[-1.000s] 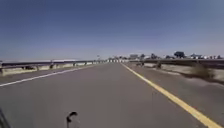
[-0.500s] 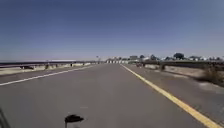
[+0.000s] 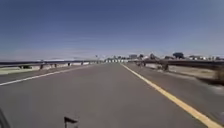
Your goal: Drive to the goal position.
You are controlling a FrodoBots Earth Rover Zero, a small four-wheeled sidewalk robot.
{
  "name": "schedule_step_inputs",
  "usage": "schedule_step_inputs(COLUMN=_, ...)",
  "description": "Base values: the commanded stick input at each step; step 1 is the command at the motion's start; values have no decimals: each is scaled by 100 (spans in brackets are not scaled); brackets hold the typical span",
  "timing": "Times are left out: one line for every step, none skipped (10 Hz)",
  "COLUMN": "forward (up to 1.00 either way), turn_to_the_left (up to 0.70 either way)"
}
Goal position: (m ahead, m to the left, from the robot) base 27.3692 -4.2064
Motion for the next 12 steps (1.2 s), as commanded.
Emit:
schedule_step_inputs(forward=100, turn_to_the_left=0)
schedule_step_inputs(forward=100, turn_to_the_left=0)
schedule_step_inputs(forward=100, turn_to_the_left=0)
schedule_step_inputs(forward=100, turn_to_the_left=0)
schedule_step_inputs(forward=100, turn_to_the_left=0)
schedule_step_inputs(forward=100, turn_to_the_left=0)
schedule_step_inputs(forward=100, turn_to_the_left=0)
schedule_step_inputs(forward=100, turn_to_the_left=0)
schedule_step_inputs(forward=100, turn_to_the_left=0)
schedule_step_inputs(forward=100, turn_to_the_left=0)
schedule_step_inputs(forward=100, turn_to_the_left=0)
schedule_step_inputs(forward=100, turn_to_the_left=0)
